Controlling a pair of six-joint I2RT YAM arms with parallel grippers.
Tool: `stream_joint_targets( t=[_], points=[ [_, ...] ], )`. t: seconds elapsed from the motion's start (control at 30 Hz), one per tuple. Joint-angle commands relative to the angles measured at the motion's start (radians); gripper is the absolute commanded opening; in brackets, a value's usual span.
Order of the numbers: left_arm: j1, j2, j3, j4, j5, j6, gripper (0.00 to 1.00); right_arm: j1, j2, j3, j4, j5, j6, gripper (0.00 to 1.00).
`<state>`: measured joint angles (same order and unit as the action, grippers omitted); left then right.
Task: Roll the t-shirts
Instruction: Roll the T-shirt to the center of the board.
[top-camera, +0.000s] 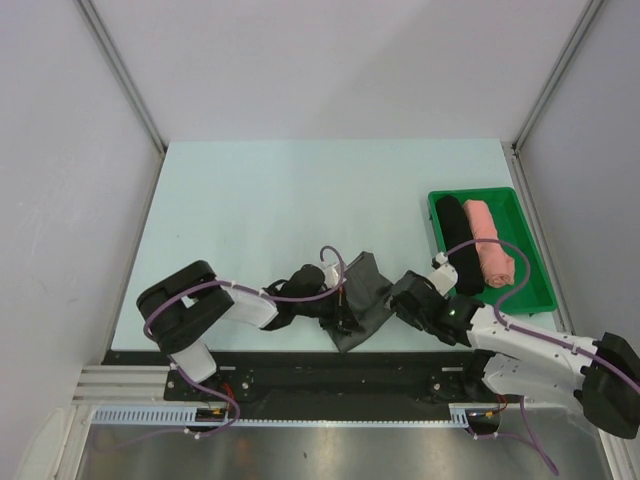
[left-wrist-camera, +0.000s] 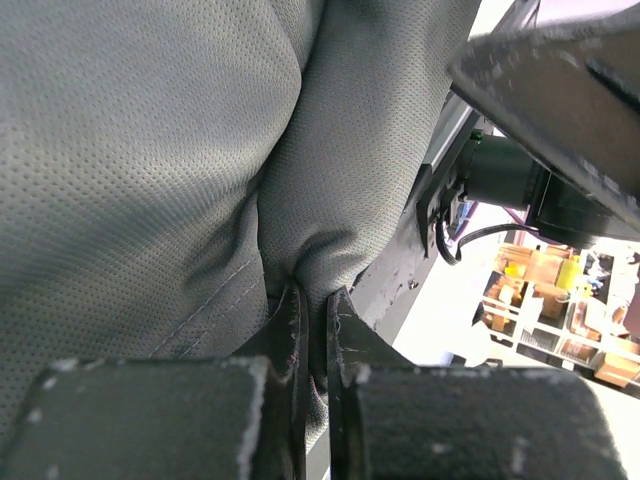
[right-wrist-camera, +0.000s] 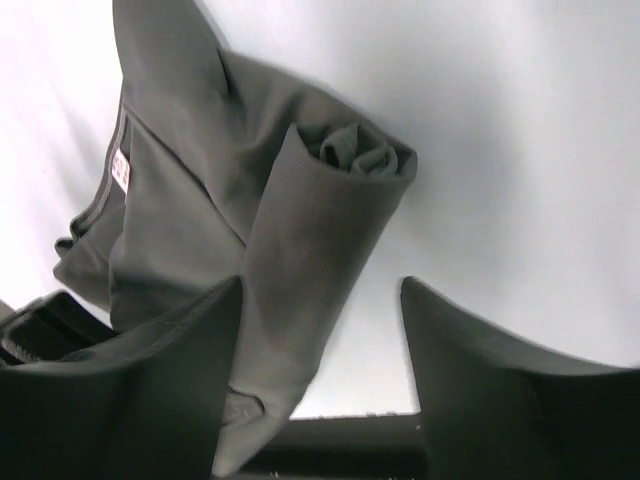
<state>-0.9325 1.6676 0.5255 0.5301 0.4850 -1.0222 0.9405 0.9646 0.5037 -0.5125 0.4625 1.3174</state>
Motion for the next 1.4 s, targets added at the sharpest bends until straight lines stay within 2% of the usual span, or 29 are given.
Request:
stream_joint_targets(
  t=[0.0, 0.07, 0.2, 0.23, 0.33, 0.5, 0.73, 0.8, 1.0, 1.23, 1.37],
  points=[
    [0.021, 0.037, -0.021, -0.055, 0.041, 0.008, 0.04, -0.051, 0.037, 0.002, 0.089, 0.007, -0.003, 0.59],
    [0.027, 0.043, -0.013, -0.062, 0.043, 0.02, 0.04, -0.071, 0.069, 0.013, 0.103, -0.013, -0.01, 0.55],
    [0.035, 0.041, 0.013, -0.107, 0.035, 0.065, 0.07, -0.1, 0.128, 0.041, 0.077, -0.038, -0.011, 0.54],
    [0.035, 0.04, 0.019, -0.131, 0.03, 0.077, 0.08, -0.106, 0.14, 0.048, 0.062, -0.048, -0.01, 0.48],
    [0.035, 0.021, 0.039, -0.182, 0.006, 0.12, 0.11, -0.118, 0.195, 0.09, 0.014, -0.058, 0.003, 0.39],
    [0.035, -0.003, 0.068, -0.231, -0.006, 0.18, 0.15, -0.118, 0.267, 0.147, -0.044, -0.058, 0.029, 0.37],
    [0.034, -0.083, 0.091, -0.334, -0.068, 0.264, 0.32, -0.12, 0.336, 0.239, -0.159, -0.039, 0.069, 0.34],
    [0.034, -0.1, 0.093, -0.354, -0.085, 0.283, 0.33, -0.12, 0.365, 0.268, -0.173, -0.045, 0.071, 0.33],
    [0.034, -0.167, 0.102, -0.403, -0.123, 0.318, 0.44, -0.135, 0.437, 0.325, -0.225, -0.082, 0.074, 0.2],
    [0.031, -0.278, 0.103, -0.462, -0.187, 0.379, 0.5, -0.149, 0.508, 0.363, -0.261, -0.113, 0.071, 0.17],
    [0.003, -0.35, 0.129, -0.55, -0.256, 0.439, 0.52, -0.155, 0.528, 0.389, -0.274, -0.119, 0.066, 0.14]
  ],
)
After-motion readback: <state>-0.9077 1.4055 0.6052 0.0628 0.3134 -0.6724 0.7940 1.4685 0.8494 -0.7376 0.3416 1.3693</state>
